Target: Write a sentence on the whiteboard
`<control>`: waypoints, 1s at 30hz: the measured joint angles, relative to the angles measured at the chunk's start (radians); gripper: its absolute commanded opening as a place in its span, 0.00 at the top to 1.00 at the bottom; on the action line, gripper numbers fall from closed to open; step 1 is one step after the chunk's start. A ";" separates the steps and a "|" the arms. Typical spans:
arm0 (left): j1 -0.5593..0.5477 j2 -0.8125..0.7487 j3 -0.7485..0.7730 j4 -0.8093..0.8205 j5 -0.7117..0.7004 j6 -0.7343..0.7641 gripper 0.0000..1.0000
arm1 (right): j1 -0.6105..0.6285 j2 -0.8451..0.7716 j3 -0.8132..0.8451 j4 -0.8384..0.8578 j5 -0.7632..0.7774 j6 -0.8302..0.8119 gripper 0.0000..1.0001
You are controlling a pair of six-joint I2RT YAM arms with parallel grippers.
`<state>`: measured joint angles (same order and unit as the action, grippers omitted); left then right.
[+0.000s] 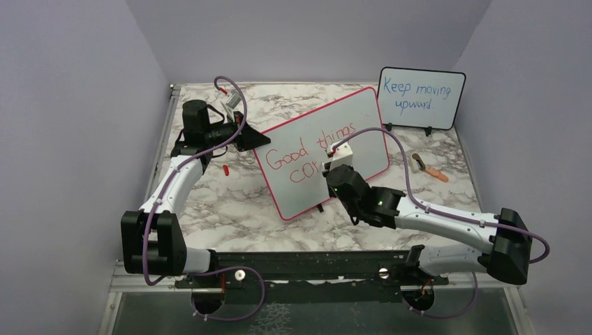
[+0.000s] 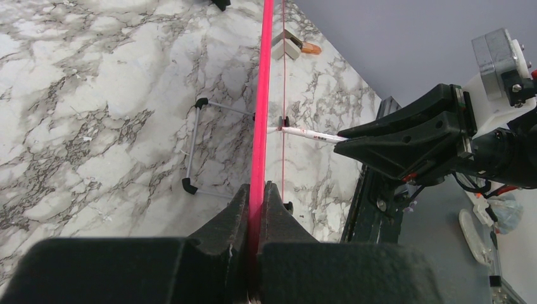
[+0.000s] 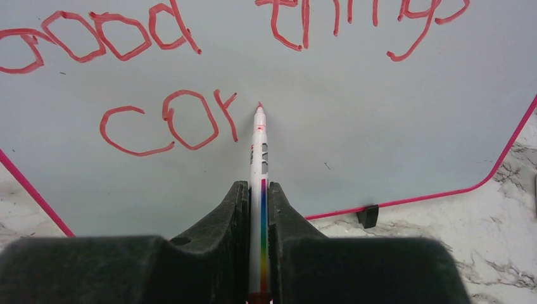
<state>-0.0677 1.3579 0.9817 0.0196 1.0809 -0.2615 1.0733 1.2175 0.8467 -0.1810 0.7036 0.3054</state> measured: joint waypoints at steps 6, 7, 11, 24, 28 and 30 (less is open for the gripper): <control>0.000 0.000 0.000 0.000 0.000 0.000 1.00 | 0.000 -0.040 -0.003 0.002 -0.022 -0.011 0.99; 0.000 0.000 0.000 0.000 0.000 0.000 1.00 | 0.000 -0.043 -0.003 0.003 -0.027 -0.016 0.99; 0.000 0.000 0.000 0.000 0.000 0.000 1.00 | 0.000 -0.042 -0.003 0.010 -0.060 -0.035 0.99; 0.000 0.003 0.000 0.000 0.000 0.000 1.00 | 0.000 0.006 0.003 0.030 -0.085 -0.065 0.99; 0.001 0.003 0.000 0.000 -0.001 0.000 1.00 | 0.001 0.009 0.006 0.029 -0.081 -0.071 0.99; 0.001 0.003 0.000 0.001 0.000 0.000 1.00 | 0.001 0.010 0.008 0.031 -0.077 -0.071 0.99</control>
<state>-0.0669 1.3609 0.9817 0.0204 1.0805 -0.2615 1.0740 1.2270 0.8543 -0.1501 0.6270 0.2340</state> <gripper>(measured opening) 0.037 0.159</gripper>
